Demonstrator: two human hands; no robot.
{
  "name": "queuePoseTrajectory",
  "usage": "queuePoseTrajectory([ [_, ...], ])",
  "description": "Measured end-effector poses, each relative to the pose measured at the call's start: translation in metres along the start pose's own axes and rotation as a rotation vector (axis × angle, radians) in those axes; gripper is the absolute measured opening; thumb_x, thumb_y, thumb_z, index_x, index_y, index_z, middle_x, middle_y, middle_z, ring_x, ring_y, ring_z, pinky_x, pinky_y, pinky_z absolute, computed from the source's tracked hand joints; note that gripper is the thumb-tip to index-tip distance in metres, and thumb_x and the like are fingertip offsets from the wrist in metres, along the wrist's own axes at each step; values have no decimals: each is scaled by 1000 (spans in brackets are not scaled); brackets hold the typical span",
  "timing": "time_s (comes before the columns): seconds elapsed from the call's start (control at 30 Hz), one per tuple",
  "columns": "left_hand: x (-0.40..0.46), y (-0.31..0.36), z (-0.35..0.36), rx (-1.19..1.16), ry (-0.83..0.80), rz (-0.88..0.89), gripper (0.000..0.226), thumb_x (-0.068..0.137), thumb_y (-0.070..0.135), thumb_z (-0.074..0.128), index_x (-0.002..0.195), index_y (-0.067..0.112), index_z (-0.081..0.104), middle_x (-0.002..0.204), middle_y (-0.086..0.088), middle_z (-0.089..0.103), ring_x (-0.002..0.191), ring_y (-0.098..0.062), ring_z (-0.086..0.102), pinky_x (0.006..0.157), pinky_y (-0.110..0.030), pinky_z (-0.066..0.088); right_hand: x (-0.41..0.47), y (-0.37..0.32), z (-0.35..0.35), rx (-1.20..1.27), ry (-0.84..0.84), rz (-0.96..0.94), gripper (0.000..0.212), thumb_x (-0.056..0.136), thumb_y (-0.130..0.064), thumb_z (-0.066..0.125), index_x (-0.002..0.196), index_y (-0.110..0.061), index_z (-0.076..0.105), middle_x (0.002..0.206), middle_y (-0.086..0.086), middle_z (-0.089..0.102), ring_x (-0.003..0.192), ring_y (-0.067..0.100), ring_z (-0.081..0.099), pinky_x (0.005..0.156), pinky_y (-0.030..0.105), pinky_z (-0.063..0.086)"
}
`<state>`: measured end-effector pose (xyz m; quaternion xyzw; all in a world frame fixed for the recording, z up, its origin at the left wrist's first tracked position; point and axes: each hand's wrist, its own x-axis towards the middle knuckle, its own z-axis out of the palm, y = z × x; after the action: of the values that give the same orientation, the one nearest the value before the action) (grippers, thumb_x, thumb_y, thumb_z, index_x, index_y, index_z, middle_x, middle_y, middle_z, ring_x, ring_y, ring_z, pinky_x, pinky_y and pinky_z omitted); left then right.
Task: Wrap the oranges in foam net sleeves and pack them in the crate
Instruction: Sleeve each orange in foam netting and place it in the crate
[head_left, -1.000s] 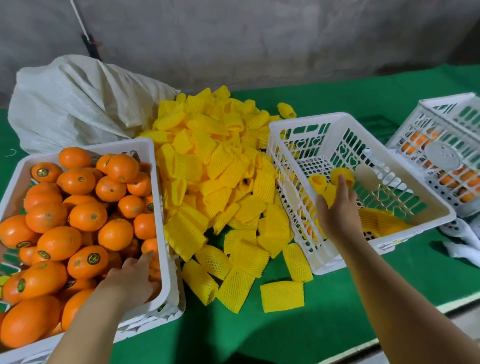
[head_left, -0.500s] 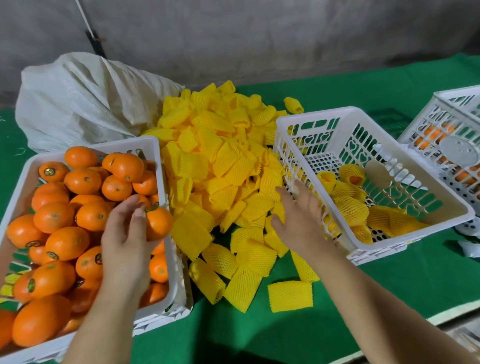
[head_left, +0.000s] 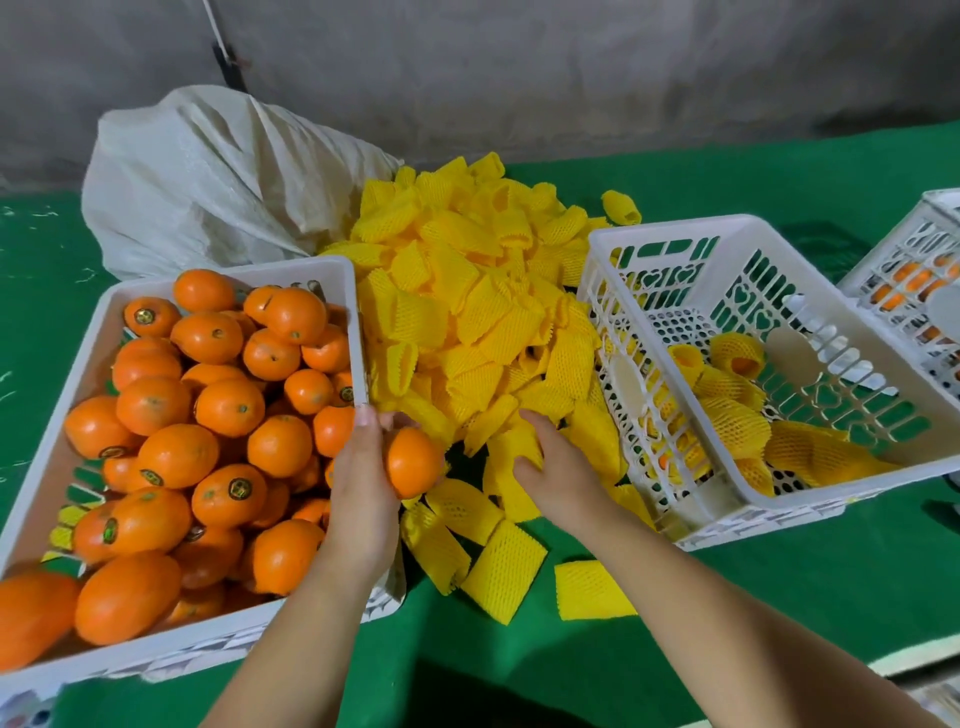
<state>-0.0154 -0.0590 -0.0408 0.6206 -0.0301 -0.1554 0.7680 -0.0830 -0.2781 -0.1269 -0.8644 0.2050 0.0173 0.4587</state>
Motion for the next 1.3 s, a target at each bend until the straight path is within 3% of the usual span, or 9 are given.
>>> queuePoseTrajectory([
  [0.1, -1, 1, 4, 49, -99, 33, 37, 91, 63, 63, 95, 27, 63, 83, -10, 69, 72, -29, 71, 61, -35, 59, -5, -44, -5, 168, 132, -201, 51, 103, -26, 62, 150, -36, 44, 130, -25, 58, 112, -3, 57, 88, 16, 44],
  [0.2, -1, 0, 7, 148, -172, 42, 28, 94, 53, 66, 106, 27, 65, 97, -10, 66, 79, -28, 69, 63, -33, 59, -14, -78, -1, 190, 318, -275, 30, 99, -28, 69, 126, -27, 57, 77, -36, 57, 67, -7, 53, 59, 10, 36],
  [0.3, -9, -2, 13, 167, -84, -9, 16, 98, 46, 66, 106, 34, 73, 103, 0, 71, 86, -16, 70, 69, -26, 58, -28, -102, 3, 252, 439, -288, 20, 95, -43, 68, 113, -37, 60, 80, -30, 61, 70, -2, 56, 59, 14, 38],
  [0.43, -26, 3, 27, -147, 10, -239, 33, 104, 50, 60, 115, 21, 71, 102, -15, 71, 77, -24, 70, 64, -34, 59, -52, -116, 9, 474, 334, -308, 29, 100, -55, 53, 92, -38, 74, 82, -8, 73, 74, 1, 64, 63, 17, 47],
  [0.53, -36, 9, 27, -154, -48, -211, 48, 93, 64, 63, 120, 26, 71, 114, -22, 71, 83, -25, 69, 65, -34, 59, -52, -118, 2, 486, 275, -280, 9, 96, -35, 70, 93, -30, 63, 87, -4, 72, 83, 9, 67, 70, 23, 51],
  [0.6, -40, 13, 22, -172, -73, -205, 56, 82, 65, 69, 122, 26, 70, 116, -20, 71, 83, -26, 68, 63, -33, 58, -50, -121, -8, 491, 139, -238, 33, 92, -17, 77, 108, -33, 53, 102, 0, 70, 102, 12, 67, 82, 25, 54],
  [0.83, -52, 14, 16, -213, -125, -270, 62, 78, 38, 89, 130, 41, 57, 136, -12, 64, 86, -20, 74, 69, -33, 58, -54, -122, -36, 127, -188, -266, 37, 93, -3, 68, 120, -29, 68, 110, -21, 68, 106, -10, 59, 87, 17, 49],
  [1.1, -57, 24, 9, -398, -274, -229, 58, 78, 7, 74, 130, 21, 53, 133, -19, 56, 105, -31, 74, 87, -38, 63, -53, -112, -23, 95, 241, -301, 9, 94, -21, 71, 100, -21, 64, 73, -17, 50, 63, -2, 45, 60, 23, 35],
  [1.3, -66, 31, 6, -263, -371, -136, 81, 57, 47, 103, 130, 27, 74, 144, -12, 58, 122, -39, 68, 90, -38, 61, -54, -115, -28, 32, 438, -301, 23, 91, -34, 78, 88, -22, 59, 74, -11, 53, 68, 10, 51, 59, 32, 43],
])
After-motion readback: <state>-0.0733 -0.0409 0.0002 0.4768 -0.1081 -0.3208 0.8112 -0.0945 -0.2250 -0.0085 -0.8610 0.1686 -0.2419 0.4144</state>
